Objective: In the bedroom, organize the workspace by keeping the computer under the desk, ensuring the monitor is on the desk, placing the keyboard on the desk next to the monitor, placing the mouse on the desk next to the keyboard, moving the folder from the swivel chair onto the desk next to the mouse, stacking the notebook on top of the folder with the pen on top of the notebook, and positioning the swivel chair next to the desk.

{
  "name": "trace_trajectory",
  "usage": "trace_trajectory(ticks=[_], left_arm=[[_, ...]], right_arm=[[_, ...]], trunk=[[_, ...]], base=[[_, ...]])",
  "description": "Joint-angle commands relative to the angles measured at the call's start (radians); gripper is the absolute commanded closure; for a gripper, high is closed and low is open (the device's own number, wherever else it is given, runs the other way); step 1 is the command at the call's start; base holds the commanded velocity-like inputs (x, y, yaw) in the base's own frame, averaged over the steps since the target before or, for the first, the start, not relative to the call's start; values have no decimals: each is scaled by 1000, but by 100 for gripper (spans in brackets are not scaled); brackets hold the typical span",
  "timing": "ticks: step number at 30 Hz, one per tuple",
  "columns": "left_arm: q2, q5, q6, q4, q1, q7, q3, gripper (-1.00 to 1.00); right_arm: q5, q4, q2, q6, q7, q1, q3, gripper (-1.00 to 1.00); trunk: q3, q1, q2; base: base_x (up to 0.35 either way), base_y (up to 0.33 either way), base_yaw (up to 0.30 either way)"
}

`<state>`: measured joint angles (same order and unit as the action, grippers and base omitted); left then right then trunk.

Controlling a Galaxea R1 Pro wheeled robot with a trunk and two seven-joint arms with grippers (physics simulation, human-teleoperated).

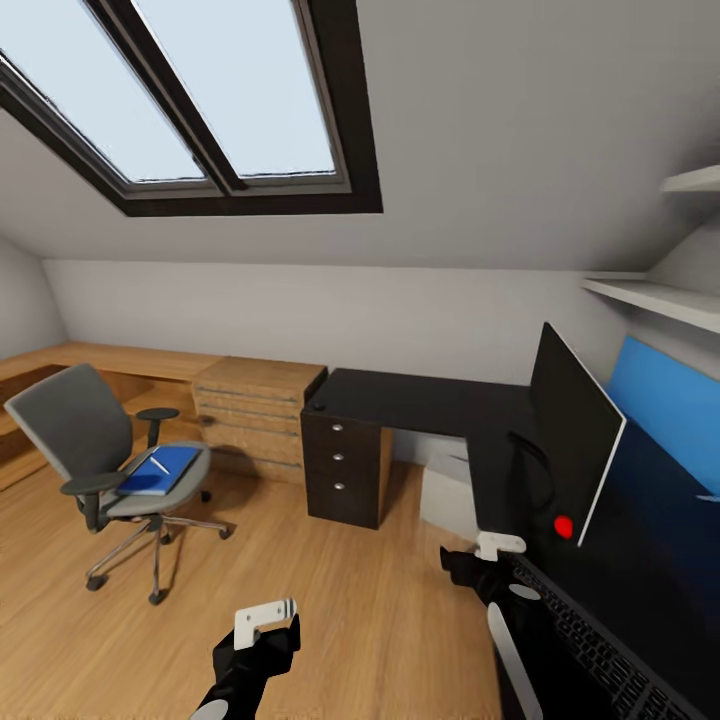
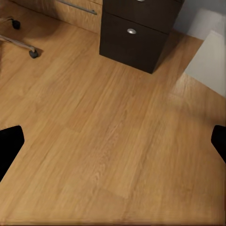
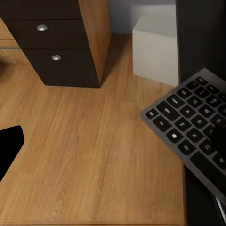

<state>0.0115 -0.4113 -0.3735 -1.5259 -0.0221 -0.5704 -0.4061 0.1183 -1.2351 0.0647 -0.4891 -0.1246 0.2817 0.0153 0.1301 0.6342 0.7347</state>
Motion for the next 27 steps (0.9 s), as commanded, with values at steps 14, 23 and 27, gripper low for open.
trace_trajectory(ticks=[14, 23, 27], left_arm=[[1, -9, -2, -2, 1, -8, -2, -100], [1, -8, 0, -2, 1, -9, -3, -100], [1, -8, 1, -2, 1, -9, -3, -100]], right_arm=[[11, -1, 0, -3, -9, 1, 2, -100], [9, 0, 0, -3, -9, 1, 2, -100], [9, 0, 0, -3, -8, 1, 2, -100]], trunk=[[1, 0, 1], [-1, 0, 1], [-3, 0, 1]], base=[[-129, -27, 0], [-4, -1, -154], [0, 0, -239]])
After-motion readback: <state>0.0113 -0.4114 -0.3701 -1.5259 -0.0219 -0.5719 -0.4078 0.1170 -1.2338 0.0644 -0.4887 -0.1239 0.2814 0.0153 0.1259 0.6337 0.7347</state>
